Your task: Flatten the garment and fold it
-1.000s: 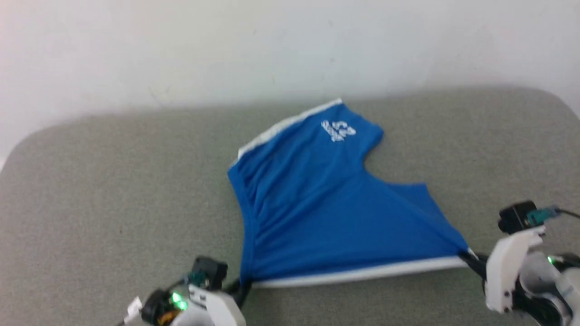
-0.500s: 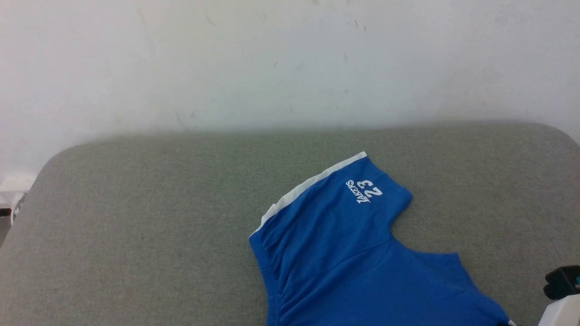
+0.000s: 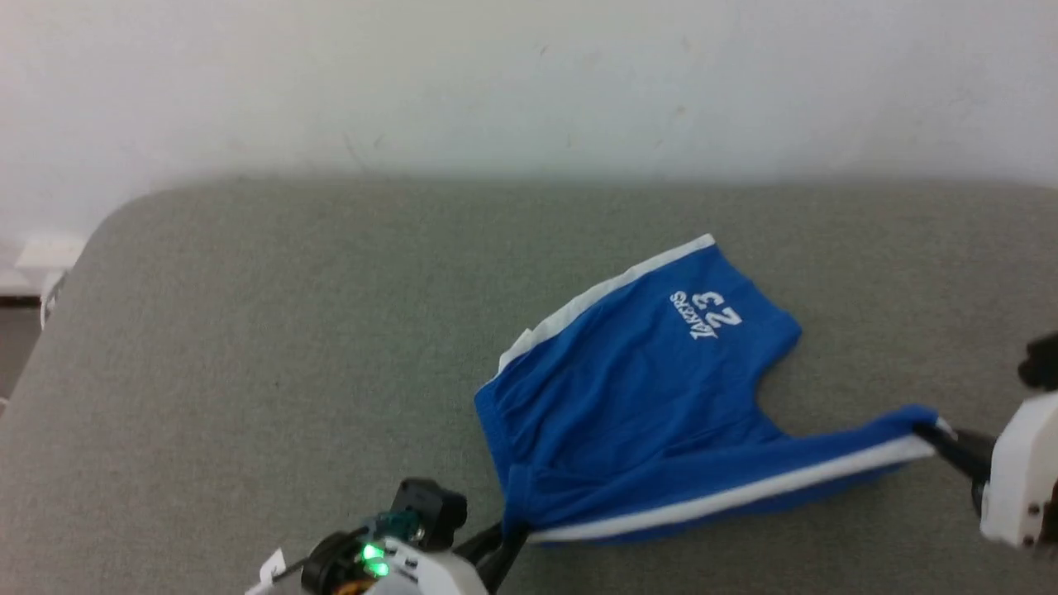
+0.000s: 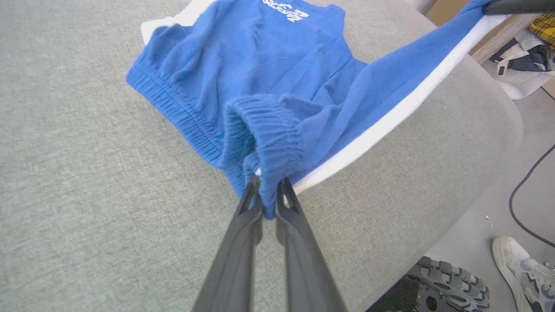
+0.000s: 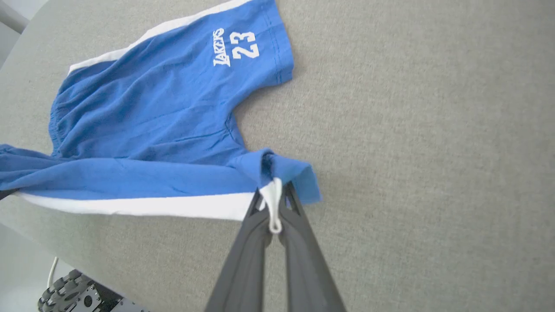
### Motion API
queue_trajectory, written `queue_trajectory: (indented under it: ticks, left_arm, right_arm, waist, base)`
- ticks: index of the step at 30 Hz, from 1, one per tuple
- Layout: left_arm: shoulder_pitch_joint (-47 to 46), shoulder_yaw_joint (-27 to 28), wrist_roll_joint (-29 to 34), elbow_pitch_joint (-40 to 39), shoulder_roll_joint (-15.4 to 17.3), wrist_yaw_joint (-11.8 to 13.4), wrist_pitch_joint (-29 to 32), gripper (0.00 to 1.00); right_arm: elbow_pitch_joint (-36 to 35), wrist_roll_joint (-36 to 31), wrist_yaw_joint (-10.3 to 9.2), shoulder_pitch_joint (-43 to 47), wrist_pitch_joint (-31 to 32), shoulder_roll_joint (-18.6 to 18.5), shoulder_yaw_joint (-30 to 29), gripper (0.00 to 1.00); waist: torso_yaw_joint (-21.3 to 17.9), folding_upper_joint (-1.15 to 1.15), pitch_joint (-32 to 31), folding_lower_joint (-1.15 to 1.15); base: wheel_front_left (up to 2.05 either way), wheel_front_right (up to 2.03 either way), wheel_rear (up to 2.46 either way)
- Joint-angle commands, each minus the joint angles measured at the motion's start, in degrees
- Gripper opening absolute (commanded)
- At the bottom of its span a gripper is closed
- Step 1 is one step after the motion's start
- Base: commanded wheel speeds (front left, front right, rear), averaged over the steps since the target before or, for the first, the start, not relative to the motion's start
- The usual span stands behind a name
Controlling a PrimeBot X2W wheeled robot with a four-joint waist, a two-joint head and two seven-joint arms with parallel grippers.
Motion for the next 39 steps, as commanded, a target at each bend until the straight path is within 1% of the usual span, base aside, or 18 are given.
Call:
queue_trajectory:
  ticks: [1, 5, 9, 14, 18, 23, 29, 34, 39]
  left_arm:
    - [-1.54, 0.16, 0.52, -0.23, -0.31, -0.46, 0.21, 0.00]
    - [-6.66, 0.10, 1.30, -0.01, -1.49, -1.86, 0.99, 0.00]
    - [-11.72, 0.30, 1.63, 1.39, -3.18, -3.20, 1.32, 0.00]
    - [-17.20, 1.20, 1.71, 4.22, -5.46, -4.48, 0.12, 0.00]
    - [-20.35, 2.59, 1.35, 6.49, -7.23, -4.59, -1.72, 0.00]
    - [-22.76, 4.11, 0.52, 9.21, -9.27, -4.62, -4.33, 0.00]
    - [-24.69, 3.83, 0.54, 12.53, -11.37, -5.29, -6.39, 0.00]
    - [-25.95, 3.83, 0.60, 14.87, -12.75, -5.35, -7.95, 0.00]
    - [-26.96, 3.60, 0.96, 17.23, -13.76, -5.28, -9.25, 0.00]
  right_arm:
    - [-0.21, -0.57, -0.05, -2.02, 0.55, 0.47, -0.55, 0.00]
    - [0.81, -2.43, -0.05, -9.81, 3.65, 1.22, -0.76, 0.00]
    - [4.09, -4.64, -0.05, -18.65, 6.35, 2.30, 0.58, 0.00]
    - [10.58, -8.05, -0.05, -29.27, 7.46, 3.65, 3.09, 0.00]
    - [16.29, -11.45, -0.05, -35.82, 7.16, 3.36, 6.21, 0.00]
    - [23.30, -15.02, -0.05, -41.58, 4.09, 2.48, 8.69, 0.00]
    - [30.83, -18.64, -0.05, -46.76, -1.80, 2.74, 10.24, 0.00]
    - [35.43, -19.51, -0.05, -49.89, -6.89, 3.01, 12.42, 0.00]
    - [39.62, -19.72, -0.05, -51.54, -10.07, 2.18, 16.60, 0.00]
  waist:
    - [2.56, 0.00, 4.05, -0.01]
    - [4.46, 0.00, 8.38, -0.01]
    - [6.02, 0.00, 12.07, -0.01]
    - [7.80, 0.00, 15.88, -0.01]
    - [9.21, 0.00, 18.24, -0.01]
    - [10.76, 0.00, 20.32, -0.01]
    - [12.06, 0.00, 21.94, -0.01]
    - [12.82, 0.00, 23.18, -0.01]
    - [13.13, 0.00, 23.79, -0.01]
  base:
    - [0.00, 0.00, 0.00]
    - [0.00, 0.00, 0.00]
    - [0.00, 0.00, 0.00]
    - [0.00, 0.00, 0.00]
    - [0.00, 0.00, 0.00]
    - [0.00, 0.00, 0.00]
    - [0.00, 0.00, 0.00]
    - [0.00, 0.00, 0.00]
    - [0.00, 0.00, 0.00]
